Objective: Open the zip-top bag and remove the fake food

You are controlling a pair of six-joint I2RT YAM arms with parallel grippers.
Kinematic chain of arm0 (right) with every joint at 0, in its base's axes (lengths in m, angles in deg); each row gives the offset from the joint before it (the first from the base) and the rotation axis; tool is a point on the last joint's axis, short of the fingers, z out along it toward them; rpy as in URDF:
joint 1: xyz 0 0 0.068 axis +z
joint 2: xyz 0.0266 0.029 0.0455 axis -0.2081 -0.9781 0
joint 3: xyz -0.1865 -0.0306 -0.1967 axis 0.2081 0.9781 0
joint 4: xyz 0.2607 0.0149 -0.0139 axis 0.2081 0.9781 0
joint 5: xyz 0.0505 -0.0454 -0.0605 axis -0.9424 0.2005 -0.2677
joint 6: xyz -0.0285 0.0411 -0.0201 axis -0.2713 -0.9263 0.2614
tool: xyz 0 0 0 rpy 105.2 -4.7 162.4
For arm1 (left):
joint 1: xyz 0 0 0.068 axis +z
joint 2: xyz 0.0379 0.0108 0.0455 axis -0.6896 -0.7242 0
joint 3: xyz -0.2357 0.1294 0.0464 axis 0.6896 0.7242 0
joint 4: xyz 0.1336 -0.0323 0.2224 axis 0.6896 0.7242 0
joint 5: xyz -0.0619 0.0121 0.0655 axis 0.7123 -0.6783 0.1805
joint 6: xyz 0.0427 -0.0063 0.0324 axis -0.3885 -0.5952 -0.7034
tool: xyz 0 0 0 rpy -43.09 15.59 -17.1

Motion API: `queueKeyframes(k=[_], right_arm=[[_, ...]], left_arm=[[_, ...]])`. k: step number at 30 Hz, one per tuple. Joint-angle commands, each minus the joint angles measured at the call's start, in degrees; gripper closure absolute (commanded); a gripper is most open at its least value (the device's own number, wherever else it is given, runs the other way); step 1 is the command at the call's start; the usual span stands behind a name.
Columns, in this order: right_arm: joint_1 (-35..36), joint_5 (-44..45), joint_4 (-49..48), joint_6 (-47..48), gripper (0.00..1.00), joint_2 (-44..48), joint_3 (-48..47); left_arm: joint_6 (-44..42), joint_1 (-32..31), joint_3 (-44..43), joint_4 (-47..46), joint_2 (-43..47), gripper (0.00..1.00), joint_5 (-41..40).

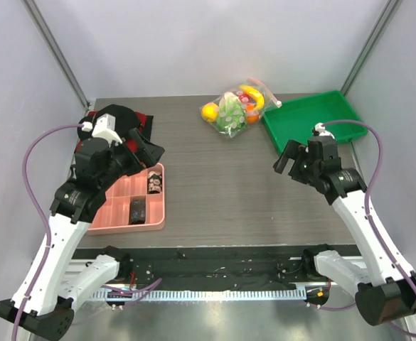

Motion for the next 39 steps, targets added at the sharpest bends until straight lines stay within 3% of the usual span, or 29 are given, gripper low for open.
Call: queueKeyframes(k=[1, 6, 14, 18, 20, 24, 27, 31, 32, 33, 35, 36, 39], right_arm=[[-0.8, 0.8, -16.1, -1.7, 0.00, -7.7, 0.4], [-4.7, -4.3, -33.6, -0.6, 0.00, -22.1, -4.4], [-9.7, -9.8, -48.9, -4.2, 0.00, -47.6, -19.5], [-11.5, -12.0, -59.3, -6.1, 0.00, -56.8, -24.3], [-11.7, -10.8, -59.6, -5.7, 0.01, -60.6, -27.6], [-11.7, -10.0, -67.6, -6.9, 0.07, -65.1, -30.2], [-11.7, -10.8, -70.0, -7.5, 0.18, -68.7, -33.9], [-11.6, -15.8, -63.8, -7.8, 0.59, -75.4, -43.8], [-11.4, -17.8, -64.9, -7.9, 0.64, -75.3, -44.0], [-11.0, -18.3, -66.0, -7.6, 0.81, -74.6, -42.5], [-10.8, -19.8, -66.0, -6.2, 0.94, -71.8, -41.3], [-10.8, -21.5, -66.5, -6.2, 0.99, -70.6, -40.0], [-10.6, -33.2, -66.2, -3.6, 0.99, -65.9, -38.8]], left_arm=[[-2.3, 0.2, -2.4, -0.7, -0.3, 0.00, 3.8], [-1.7, 0.2, -2.2, -3.9, -3.1, 0.00, 8.2], [0.8, 0.2, 2.1, -9.6, -4.1, 0.01, 15.5], [-0.3, 0.1, 2.1, -9.4, -4.2, 0.01, 15.5], [-0.1, 0.2, 1.7, -9.6, -4.5, 0.02, 16.2], [0.4, 0.1, 1.2, -10.0, -4.9, 0.03, 18.0], [0.8, 0.1, 1.6, -10.5, -4.4, 0.03, 18.3], [0.9, 0.1, 2.4, -10.6, -3.9, 0.04, 18.3], [0.9, 0.1, 2.5, -10.6, -4.0, 0.04, 18.6], [0.8, 0.1, 2.4, -10.6, -4.0, 0.04, 18.8], [0.4, 0.1, 1.8, -11.1, -4.4, 0.06, 19.9], [0.1, 0.1, 1.3, -11.2, -5.5, 0.07, 20.3], [-2.0, -0.6, -1.6, -11.0, -9.3, 0.09, 23.5]])
